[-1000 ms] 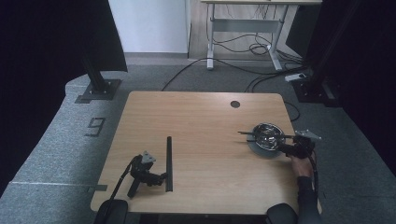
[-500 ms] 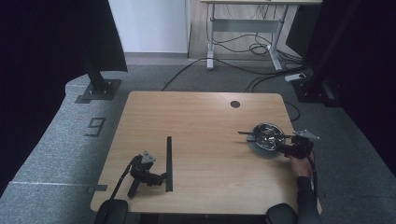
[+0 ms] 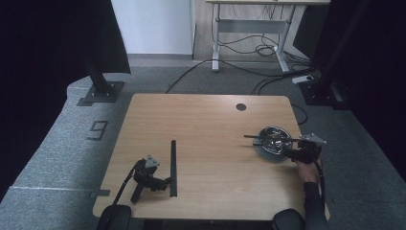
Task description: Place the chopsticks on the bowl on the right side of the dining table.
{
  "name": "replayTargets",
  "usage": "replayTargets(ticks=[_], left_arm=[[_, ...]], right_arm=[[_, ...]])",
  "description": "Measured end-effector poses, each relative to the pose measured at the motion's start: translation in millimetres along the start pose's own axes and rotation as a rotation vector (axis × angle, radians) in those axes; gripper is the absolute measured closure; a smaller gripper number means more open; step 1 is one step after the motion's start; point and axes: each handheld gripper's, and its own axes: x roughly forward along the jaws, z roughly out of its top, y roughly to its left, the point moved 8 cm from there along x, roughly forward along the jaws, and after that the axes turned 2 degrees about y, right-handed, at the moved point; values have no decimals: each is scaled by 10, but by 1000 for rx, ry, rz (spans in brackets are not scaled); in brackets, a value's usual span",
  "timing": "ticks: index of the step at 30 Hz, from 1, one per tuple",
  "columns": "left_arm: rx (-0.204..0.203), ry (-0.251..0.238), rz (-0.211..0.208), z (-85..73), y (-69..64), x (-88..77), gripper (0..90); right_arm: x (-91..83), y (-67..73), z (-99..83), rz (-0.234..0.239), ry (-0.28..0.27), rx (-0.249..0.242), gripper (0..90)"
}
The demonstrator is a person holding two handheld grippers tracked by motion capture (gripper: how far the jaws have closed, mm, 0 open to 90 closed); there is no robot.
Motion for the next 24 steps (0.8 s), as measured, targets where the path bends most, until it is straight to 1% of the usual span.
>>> replayTargets(ticks=[18,24], left_arm=[[0,0,0,0,0,0,0],[0,0,0,0,0,0,0]], right_arm=[[5,16,1,4,1,-8,31],[-34,-17,12,-2,5,-7,26]])
